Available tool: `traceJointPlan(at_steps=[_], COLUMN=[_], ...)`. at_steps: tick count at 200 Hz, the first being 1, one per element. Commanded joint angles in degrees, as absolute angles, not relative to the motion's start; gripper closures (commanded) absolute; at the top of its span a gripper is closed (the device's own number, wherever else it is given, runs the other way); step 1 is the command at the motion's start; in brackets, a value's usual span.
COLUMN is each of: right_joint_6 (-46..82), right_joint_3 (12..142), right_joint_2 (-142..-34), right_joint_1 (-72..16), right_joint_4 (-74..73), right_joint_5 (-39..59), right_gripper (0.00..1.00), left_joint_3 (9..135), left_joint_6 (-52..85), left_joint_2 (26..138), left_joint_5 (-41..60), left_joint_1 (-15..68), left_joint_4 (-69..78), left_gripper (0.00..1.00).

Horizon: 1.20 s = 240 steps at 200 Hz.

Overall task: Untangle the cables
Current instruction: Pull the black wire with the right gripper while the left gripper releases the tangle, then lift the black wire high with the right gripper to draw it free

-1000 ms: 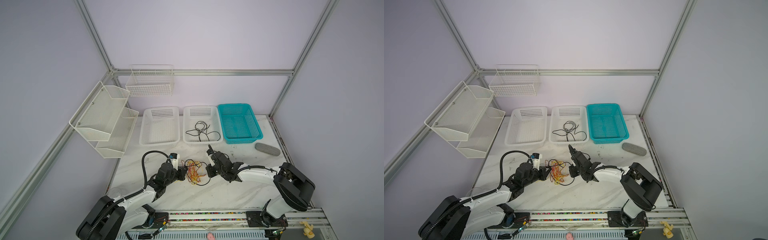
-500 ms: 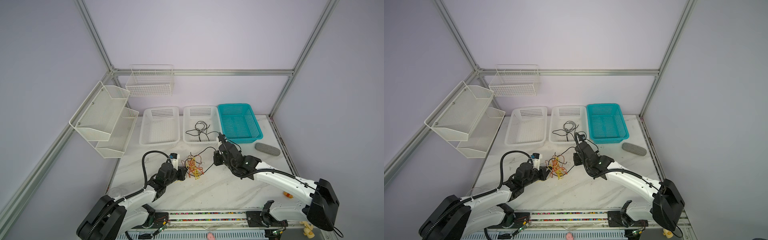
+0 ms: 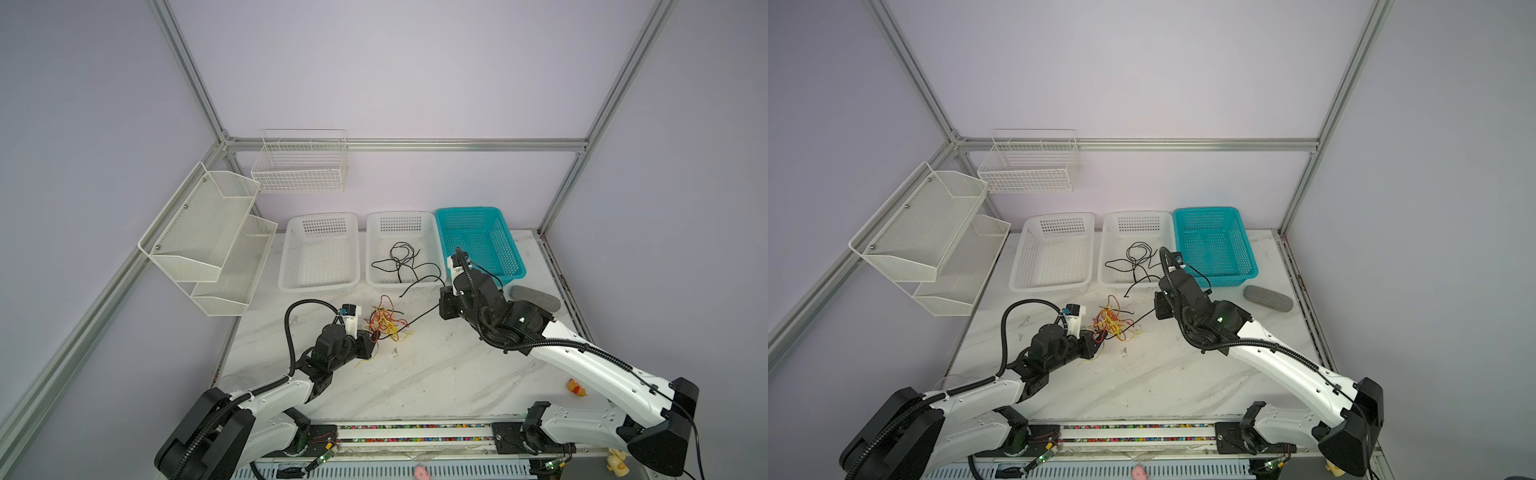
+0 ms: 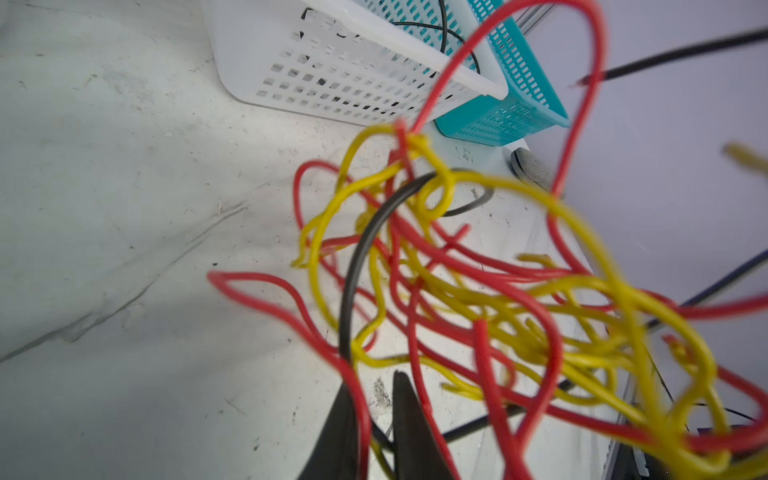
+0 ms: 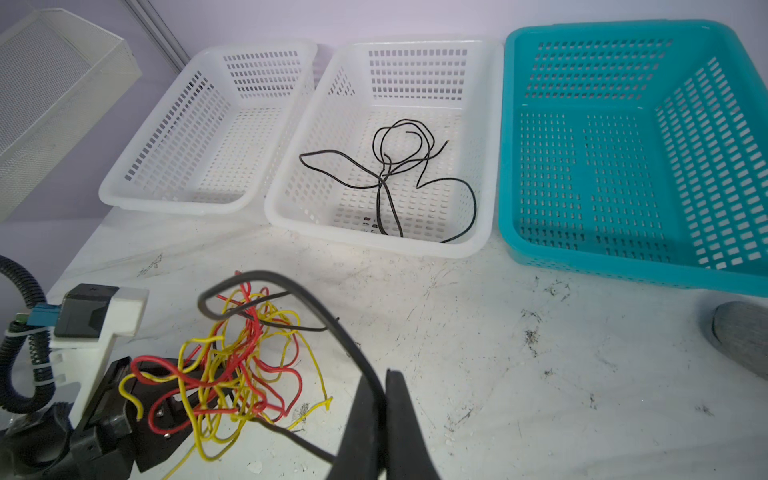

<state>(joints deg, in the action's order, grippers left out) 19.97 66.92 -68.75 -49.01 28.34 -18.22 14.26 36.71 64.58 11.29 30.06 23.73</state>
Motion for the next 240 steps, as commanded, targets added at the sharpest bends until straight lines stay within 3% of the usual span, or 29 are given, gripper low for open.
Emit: traceJointPlan(at_steps=[1,60,240], right_joint_6=[17.82,14.16,9.00], right_joint_3=[70.18,77.75,105.66], right_joint_2=[-66.32,-64.96,-70.52], right_joint_1=[-48.53,-48.55,-48.59], right_joint_4=[29.60,32.66,36.38], right_joint_5=[-19.55,-17.90,-12.70], right_gripper=[1.00,1.00,1.00], left_joint_3=[13.79,13.80,14.07], left_joint_6=[35.64,36.66,34.87], left_joint_2=[63.08,57.57,58.62], left_joint_5=[10.19,10.19,7.65], left_joint_1=[29.77,29.77,29.79], left_joint_4=[21.16,17.23,15.12], left_gripper=[0.74,0.54,0.39])
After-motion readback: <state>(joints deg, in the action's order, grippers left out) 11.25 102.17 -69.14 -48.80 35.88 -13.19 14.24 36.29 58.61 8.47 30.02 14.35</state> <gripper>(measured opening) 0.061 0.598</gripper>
